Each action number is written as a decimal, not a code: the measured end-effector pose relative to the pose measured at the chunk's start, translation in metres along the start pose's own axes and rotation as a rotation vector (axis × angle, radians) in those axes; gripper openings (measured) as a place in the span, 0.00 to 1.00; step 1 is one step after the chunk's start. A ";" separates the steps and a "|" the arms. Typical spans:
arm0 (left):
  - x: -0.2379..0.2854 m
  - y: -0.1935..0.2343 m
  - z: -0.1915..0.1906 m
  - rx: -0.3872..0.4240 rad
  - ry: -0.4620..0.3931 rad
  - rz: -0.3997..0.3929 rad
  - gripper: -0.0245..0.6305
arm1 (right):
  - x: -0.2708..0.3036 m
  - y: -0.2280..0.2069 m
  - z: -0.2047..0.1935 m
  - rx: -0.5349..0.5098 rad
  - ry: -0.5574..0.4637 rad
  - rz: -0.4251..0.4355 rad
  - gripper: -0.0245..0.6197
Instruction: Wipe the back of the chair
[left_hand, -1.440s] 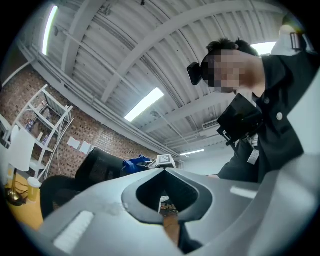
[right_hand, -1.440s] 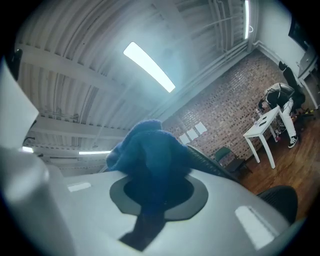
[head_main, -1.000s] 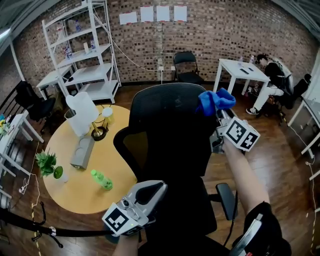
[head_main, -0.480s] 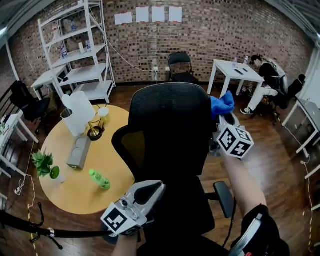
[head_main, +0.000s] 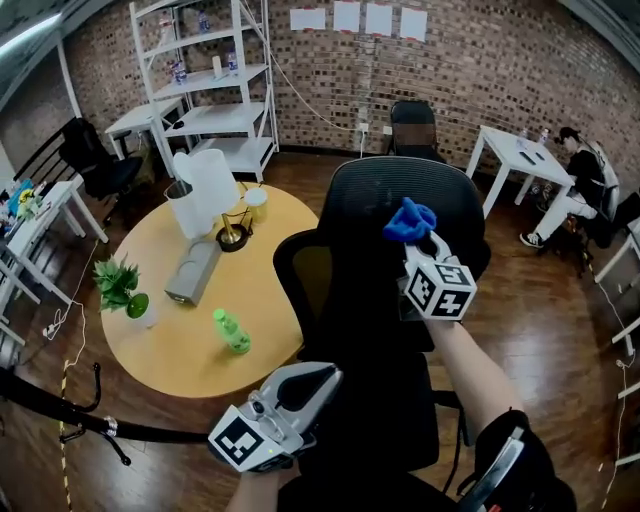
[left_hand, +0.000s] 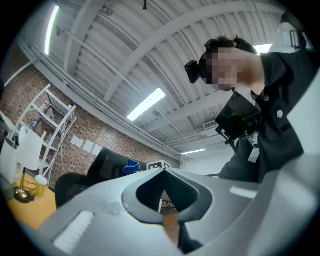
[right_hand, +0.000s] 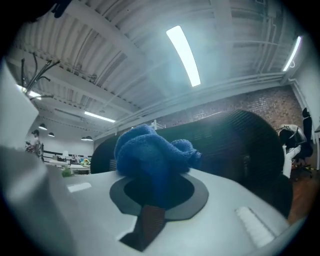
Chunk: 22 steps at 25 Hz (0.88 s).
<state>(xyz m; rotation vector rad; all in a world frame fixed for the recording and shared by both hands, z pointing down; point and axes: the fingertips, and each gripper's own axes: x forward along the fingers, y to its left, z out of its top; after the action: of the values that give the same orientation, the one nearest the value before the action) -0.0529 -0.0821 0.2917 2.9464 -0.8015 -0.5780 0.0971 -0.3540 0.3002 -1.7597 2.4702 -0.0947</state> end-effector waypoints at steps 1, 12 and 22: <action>-0.005 0.002 0.001 0.006 0.001 0.017 0.04 | 0.005 0.013 -0.004 0.002 0.005 0.027 0.12; -0.035 0.009 0.007 0.047 0.014 0.126 0.04 | 0.026 0.115 -0.039 0.035 0.047 0.239 0.12; -0.047 0.009 0.005 0.065 0.038 0.185 0.04 | 0.014 0.241 -0.107 0.025 0.265 0.732 0.12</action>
<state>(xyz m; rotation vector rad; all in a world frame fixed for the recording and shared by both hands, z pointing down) -0.0961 -0.0664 0.3044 2.8863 -1.0931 -0.4912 -0.1469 -0.2896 0.3785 -0.7761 3.1064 -0.3039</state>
